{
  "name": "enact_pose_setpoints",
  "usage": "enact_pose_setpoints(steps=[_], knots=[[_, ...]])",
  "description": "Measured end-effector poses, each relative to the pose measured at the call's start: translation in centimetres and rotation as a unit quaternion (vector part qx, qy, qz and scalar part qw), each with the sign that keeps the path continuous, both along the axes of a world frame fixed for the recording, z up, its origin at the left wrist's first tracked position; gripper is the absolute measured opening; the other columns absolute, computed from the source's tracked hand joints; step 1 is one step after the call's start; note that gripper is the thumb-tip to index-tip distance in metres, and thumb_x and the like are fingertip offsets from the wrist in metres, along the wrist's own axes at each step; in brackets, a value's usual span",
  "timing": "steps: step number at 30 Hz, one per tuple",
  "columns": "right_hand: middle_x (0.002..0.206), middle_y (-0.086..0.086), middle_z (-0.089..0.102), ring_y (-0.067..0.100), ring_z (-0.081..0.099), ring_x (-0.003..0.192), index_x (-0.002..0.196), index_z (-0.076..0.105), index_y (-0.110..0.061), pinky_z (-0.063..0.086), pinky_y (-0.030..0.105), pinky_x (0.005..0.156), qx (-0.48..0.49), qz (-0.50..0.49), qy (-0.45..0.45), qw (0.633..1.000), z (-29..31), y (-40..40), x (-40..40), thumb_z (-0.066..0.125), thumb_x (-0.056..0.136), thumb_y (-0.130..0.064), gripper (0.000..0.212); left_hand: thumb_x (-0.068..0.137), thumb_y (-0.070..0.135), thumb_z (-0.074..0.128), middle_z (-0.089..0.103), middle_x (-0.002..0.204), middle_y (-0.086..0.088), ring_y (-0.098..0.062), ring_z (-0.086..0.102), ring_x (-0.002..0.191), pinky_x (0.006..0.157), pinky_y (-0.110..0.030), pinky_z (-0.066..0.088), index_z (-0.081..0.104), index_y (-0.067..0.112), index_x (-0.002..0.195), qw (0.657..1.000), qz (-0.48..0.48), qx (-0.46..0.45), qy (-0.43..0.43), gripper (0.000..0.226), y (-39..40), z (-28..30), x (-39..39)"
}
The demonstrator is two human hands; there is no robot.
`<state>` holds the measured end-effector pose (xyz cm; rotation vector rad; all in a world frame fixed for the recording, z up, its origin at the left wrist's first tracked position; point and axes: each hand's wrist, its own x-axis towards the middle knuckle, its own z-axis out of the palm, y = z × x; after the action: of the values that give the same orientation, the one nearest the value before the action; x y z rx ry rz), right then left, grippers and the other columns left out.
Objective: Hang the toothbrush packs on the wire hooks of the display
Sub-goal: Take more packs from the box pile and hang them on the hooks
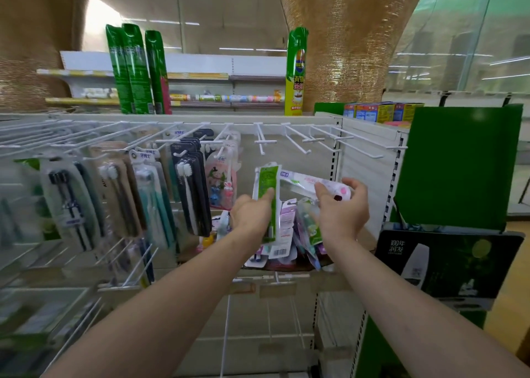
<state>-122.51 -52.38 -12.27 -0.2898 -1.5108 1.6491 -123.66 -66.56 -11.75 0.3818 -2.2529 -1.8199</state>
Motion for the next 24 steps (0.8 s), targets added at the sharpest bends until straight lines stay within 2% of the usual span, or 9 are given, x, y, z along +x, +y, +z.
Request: enact_pose_setpoints(steps=[2,5,7,10,12,14,17,20,24], knots=[[0.094,-0.007,0.066,0.016,0.067,0.085,0.11,0.061,-0.02,0.06,0.04,0.082,-0.011,-0.007,0.008,1.0,0.0,-0.4,0.8,0.087,0.077,-0.021,0.041,0.073,0.059,0.084,0.064,0.108,-0.012,-0.032,0.063,0.1,0.083,-0.041,0.055,0.058,0.008,0.114,0.999,-0.022,-0.037,0.001,0.071,-0.2,0.2,1.1],[0.089,-0.012,0.065,0.006,0.062,0.078,0.11,0.066,-0.013,0.058,0.03,0.08,-0.012,-0.008,0.015,1.0,-0.1,-1.1,1.9,0.086,0.078,-0.022,0.039,0.068,0.039,0.092,0.064,0.1,-0.008,-0.029,0.065,0.094,0.085,-0.047,0.058,0.054,0.013,0.11,0.994,-0.041,-0.099,0.002,0.062,-1.0,0.1,2.2],[0.088,-0.005,0.069,0.001,0.061,0.072,0.105,0.068,-0.009,0.056,0.02,0.07,-0.007,-0.006,0.023,1.0,0.2,-1.8,2.6,0.086,0.078,-0.023,0.035,0.076,0.029,0.084,0.063,0.096,-0.008,-0.028,0.064,0.09,0.083,-0.046,0.058,0.054,0.014,0.107,0.992,-0.052,-0.118,0.01,0.046,-1.8,0.0,3.1],[0.081,-0.001,0.069,-0.004,0.058,0.059,0.096,0.067,-0.006,0.046,0.008,0.054,0.004,-0.007,0.044,0.999,0.9,-3.3,3.8,0.085,0.08,-0.022,0.029,0.074,0.033,0.067,0.066,0.096,-0.009,-0.03,0.064,0.09,0.081,-0.039,0.056,0.062,0.014,0.105,0.995,-0.067,-0.07,0.017,0.037,-3.6,0.4,4.5],[0.078,-0.002,0.067,-0.004,0.054,0.056,0.094,0.066,-0.006,0.043,0.007,0.053,0.008,-0.016,0.053,0.998,1.4,-4.6,4.7,0.085,0.08,-0.022,0.029,0.065,0.031,0.058,0.066,0.096,-0.01,-0.031,0.062,0.089,0.08,-0.038,0.052,0.065,0.013,0.1,0.996,-0.083,-0.041,0.017,0.04,-5.1,0.6,5.2],[0.081,-0.003,0.066,-0.001,0.055,0.061,0.097,0.066,-0.008,0.043,0.006,0.055,0.005,-0.027,0.054,0.998,1.6,-6.1,5.8,0.086,0.079,-0.023,0.031,0.069,0.023,0.057,0.064,0.09,-0.011,-0.029,0.057,0.081,0.072,-0.036,0.047,0.065,0.011,0.09,0.994,-0.107,-0.021,0.012,0.025,-6.9,0.5,5.9],[0.08,-0.007,0.067,0.004,0.059,0.066,0.093,0.064,-0.014,0.046,0.012,0.06,-0.001,-0.012,0.058,0.998,1.6,-8.8,7.6,0.086,0.079,-0.023,0.027,0.087,0.003,0.055,0.062,0.087,-0.016,-0.028,0.057,0.074,0.062,-0.034,0.05,0.065,0.007,0.09,0.991,-0.127,0.028,0.017,0.011,-9.5,-0.3,6.9],[0.071,-0.005,0.063,0.009,0.053,0.063,0.077,0.062,-0.014,0.049,0.026,0.062,-0.002,0.017,0.057,0.998,0.9,-12.2,8.8,0.085,0.08,-0.024,0.026,0.091,0.006,0.059,0.073,0.096,-0.015,-0.03,0.073,0.081,0.071,-0.043,0.064,0.067,0.013,0.102,0.989,-0.136,0.046,0.038,0.015,-12.5,-1.1,8.1],[0.073,0.008,0.07,0.017,0.061,0.066,0.077,0.066,-0.009,0.057,0.045,0.064,0.053,0.048,0.055,0.996,0.2,-17.4,10.2,0.082,0.081,-0.031,0.028,0.099,0.013,0.064,0.072,0.102,-0.009,-0.026,0.075,0.089,0.078,-0.045,0.065,0.056,0.02,0.117,0.987,-0.139,0.044,0.067,0.021,-17.1,-1.4,10.3]])
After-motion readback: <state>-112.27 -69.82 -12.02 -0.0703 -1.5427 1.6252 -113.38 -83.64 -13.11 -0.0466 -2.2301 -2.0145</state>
